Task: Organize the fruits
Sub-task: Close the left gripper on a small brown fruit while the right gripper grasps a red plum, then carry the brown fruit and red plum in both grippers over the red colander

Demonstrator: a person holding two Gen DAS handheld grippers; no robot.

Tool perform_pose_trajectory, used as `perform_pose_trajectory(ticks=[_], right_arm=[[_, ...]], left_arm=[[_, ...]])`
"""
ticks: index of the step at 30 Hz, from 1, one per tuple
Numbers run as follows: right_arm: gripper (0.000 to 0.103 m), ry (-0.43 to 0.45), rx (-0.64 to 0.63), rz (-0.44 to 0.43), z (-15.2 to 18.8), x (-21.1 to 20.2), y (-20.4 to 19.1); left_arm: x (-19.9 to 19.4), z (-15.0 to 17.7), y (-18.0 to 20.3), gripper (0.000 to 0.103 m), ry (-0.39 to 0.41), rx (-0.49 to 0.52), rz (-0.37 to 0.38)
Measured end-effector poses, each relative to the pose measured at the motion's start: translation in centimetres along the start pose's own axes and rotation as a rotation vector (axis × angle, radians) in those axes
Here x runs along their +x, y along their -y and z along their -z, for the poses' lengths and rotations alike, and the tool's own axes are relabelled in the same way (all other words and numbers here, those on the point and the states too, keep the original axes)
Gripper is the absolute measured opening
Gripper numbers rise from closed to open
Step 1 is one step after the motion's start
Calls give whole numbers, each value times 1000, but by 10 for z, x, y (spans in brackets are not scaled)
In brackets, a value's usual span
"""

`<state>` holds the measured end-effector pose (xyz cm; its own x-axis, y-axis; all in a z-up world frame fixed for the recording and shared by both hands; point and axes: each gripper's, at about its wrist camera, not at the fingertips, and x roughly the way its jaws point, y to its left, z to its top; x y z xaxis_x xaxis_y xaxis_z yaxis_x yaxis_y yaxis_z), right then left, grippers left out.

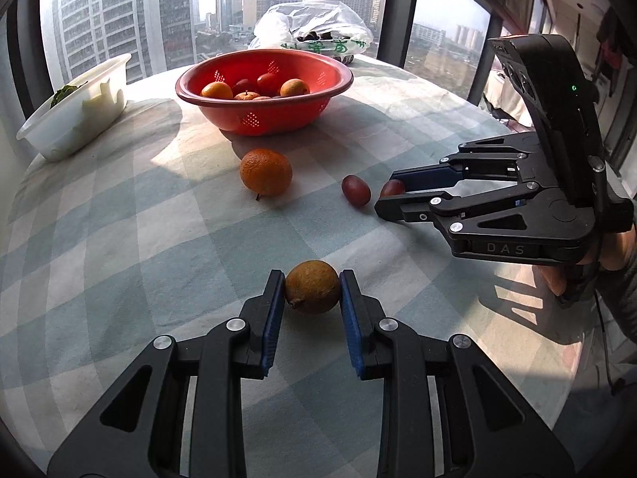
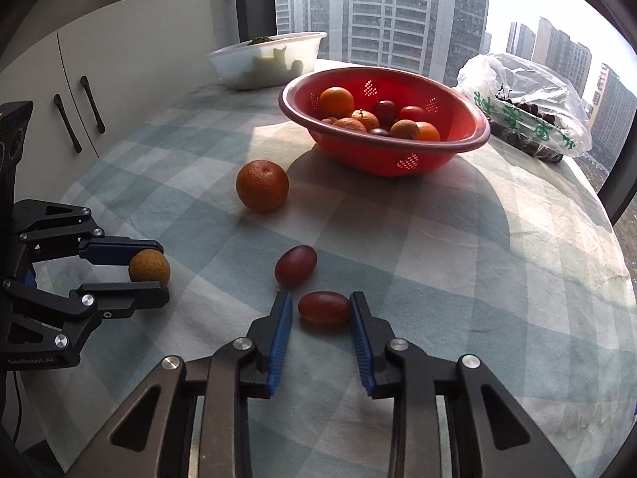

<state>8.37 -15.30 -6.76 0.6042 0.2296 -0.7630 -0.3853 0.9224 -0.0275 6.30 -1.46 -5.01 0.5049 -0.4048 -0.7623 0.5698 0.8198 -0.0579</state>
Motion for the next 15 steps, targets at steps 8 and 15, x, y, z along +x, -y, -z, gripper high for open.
perform_pose_trajectory(ticks=[8,15], right_arm=[[27,10,38,-27,1,-6,5],[27,66,96,-40,-8,-28,26]], left_arm=[[3,-2,0,26,-2,-4,2],[-7,-19,-9,26,28,-5,-10]])
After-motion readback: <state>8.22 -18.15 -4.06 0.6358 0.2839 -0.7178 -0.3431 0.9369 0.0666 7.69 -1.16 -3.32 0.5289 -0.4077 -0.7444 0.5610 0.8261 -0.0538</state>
